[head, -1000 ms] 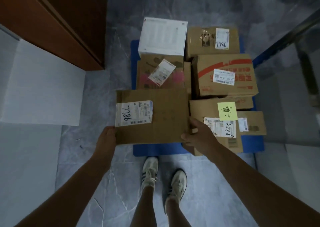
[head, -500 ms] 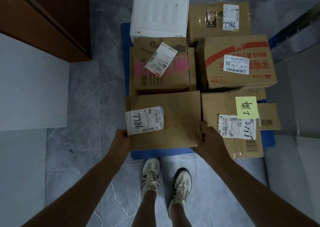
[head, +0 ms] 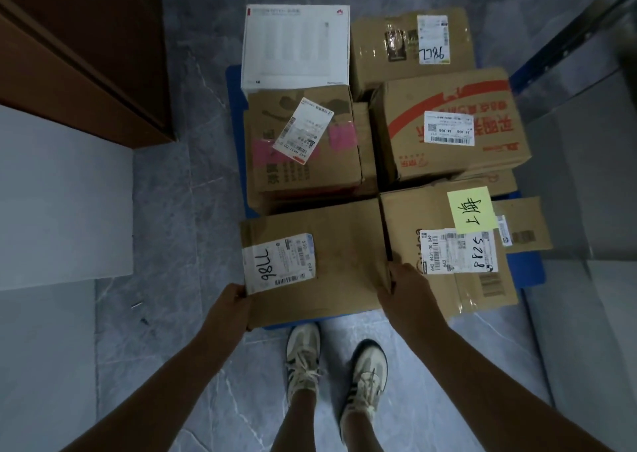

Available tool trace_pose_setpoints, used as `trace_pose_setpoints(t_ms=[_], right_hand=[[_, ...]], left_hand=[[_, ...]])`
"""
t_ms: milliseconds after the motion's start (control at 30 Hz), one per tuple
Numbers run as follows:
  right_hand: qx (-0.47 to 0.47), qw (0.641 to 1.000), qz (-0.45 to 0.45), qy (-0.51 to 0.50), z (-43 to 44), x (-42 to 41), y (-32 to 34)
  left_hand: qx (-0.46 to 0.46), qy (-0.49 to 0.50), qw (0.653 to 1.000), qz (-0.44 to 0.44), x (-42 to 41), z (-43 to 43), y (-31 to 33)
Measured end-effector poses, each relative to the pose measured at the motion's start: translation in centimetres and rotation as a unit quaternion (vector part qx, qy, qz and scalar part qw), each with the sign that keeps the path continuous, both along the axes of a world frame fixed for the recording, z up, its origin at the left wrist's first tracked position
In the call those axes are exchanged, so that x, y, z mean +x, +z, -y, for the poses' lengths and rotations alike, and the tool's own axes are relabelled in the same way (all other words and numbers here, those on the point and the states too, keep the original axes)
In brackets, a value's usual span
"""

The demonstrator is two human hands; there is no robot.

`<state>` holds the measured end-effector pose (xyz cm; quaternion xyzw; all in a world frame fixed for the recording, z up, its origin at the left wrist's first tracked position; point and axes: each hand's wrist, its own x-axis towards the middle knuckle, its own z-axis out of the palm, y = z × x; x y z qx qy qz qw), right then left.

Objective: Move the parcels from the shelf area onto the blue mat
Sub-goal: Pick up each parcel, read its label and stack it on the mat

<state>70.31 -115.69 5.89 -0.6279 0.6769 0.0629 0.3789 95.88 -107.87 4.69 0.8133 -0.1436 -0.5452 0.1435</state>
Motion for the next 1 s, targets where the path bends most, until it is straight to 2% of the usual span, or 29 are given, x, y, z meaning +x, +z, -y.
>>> trace_pose_setpoints(t_ms=[167,267,367,433,533,633,700,800,867,933,1000], right_hand=[[0.0,0.999,0.026,-0.033,-0.5,0.3,-0.1],[-0.012,0.998,0.035,-0.048,0.0,1.0,-0.6],[0.007,0.997,0.043,-0.066,-0.2,1.7,-0.6],[0.023,0.996,0.06,-0.054,-0.8,2.0,-0.1],[0.035,0.995,0.078,-0.043,-1.6,2.2,1.0],[0.012,0.997,0.077,-0.005,-0.9,2.6,3.5],[0.015,0.996,0.088,0.013,0.3,2.9,6.5],[0.018,0.992,0.11,0.054,2.6,2.6,13.4],[-0.017,0.99,0.118,0.08,4.3,1.8,19.4],[-0.083,0.984,0.113,0.109,5.9,0.1,25.5],[-0.133,0.981,0.084,0.115,7.5,-2.4,31.5]], left_hand=[[-0.01,-0.011,0.999,0.028,-0.4,-0.2,-1.0],[-0.057,-0.012,0.997,0.056,-0.5,0.6,-1.3],[-0.127,-0.074,0.984,0.099,0.0,0.8,-1.3],[-0.133,-0.119,0.977,0.119,0.0,0.8,-1.2],[-0.13,-0.118,0.981,0.087,-0.7,1.4,-0.3],[-0.168,-0.073,0.981,0.062,-2.7,2.5,2.6],[-0.201,-0.089,0.973,0.063,-4.1,3.3,5.8],[-0.252,-0.155,0.952,0.081,-5.9,5.2,12.2],[-0.305,-0.216,0.925,0.076,-7.0,6.8,17.9],[-0.339,-0.3,0.886,0.1,-8.2,8.7,23.8],[-0.364,-0.394,0.833,0.133,-9.8,11.3,29.7]])
